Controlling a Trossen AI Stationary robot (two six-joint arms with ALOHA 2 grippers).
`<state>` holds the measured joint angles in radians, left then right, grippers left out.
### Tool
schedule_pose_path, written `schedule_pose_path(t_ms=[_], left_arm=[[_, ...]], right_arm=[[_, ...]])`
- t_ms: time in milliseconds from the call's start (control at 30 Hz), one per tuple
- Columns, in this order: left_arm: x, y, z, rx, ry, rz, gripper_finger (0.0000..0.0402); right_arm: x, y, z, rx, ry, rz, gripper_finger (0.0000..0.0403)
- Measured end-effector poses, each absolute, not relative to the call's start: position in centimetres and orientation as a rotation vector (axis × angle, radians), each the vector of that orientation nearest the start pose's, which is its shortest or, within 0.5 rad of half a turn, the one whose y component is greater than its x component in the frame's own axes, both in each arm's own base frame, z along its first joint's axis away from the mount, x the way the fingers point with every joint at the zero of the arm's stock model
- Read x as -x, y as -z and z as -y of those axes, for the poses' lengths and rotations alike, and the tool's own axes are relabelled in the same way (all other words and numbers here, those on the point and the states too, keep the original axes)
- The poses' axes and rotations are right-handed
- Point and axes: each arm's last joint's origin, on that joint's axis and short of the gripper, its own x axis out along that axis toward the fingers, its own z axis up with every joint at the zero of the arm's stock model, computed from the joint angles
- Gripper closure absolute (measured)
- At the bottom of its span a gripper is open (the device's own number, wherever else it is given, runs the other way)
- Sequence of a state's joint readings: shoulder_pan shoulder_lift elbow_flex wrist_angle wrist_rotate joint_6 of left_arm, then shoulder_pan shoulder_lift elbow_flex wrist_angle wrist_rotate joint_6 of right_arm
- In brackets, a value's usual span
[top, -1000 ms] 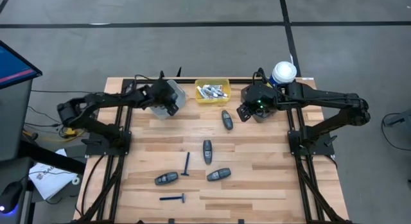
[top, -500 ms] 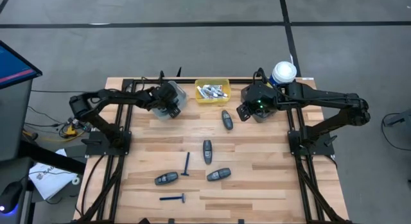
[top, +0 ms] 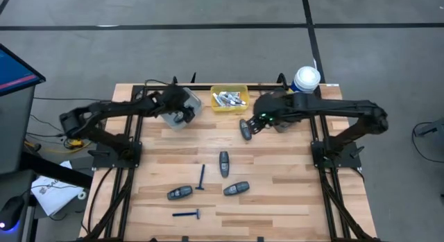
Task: Pick & Place Travel size toiletries
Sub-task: Put the gray deodorant into the gray bin
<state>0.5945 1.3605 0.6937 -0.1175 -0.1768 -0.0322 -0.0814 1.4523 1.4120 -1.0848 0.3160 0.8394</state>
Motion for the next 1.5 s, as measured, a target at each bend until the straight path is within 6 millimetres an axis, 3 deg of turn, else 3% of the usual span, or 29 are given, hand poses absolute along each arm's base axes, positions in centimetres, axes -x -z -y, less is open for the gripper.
schedule_pose_path(t_ms=[300, 533, 833, 1100, 1233, 1400, 1500], left_arm=[[-18.2, -26.2, -12.8, 0.201, -0.784, -0.422, 0.0126], [-15.6, -29.3, -11.1, 0.216, -0.79, -0.241, 0.0128], [-15.0, -30.0, -10.6, 0.214, -0.774, -0.207, 0.0128], [-15.1, -29.9, -10.6, 0.216, -0.767, -0.211, 0.0128], [-15.1, -29.9, -10.6, 0.215, -0.767, -0.212, 0.0128], [-15.1, -29.9, -10.6, 0.214, -0.766, -0.213, 0.0128], [-15.1, -29.9, -10.6, 0.214, -0.764, -0.213, 0.0128]], right_arm=[[-32.2, -26.0, 4.2, -0.659, 0.82, -1.166, 0.0178], [-34.8, -20.5, 5.5, -0.66, 0.78, -1.326, 0.0157], [-36.0, -17.1, 8.1, -0.681, 0.808, -1.348, 0.0153], [-36.6, -14.0, 8.7, -0.7, 0.733, -1.438, 0.0153], [-36.7, -13.9, 8.6, -0.692, 0.72, -1.446, 0.0167], [-36.8, -14.0, 8.6, -0.69, 0.717, -1.429, 0.0224], [-36.8, -14.0, 8.6, -0.689, 0.717, -1.428, 0.0228]])
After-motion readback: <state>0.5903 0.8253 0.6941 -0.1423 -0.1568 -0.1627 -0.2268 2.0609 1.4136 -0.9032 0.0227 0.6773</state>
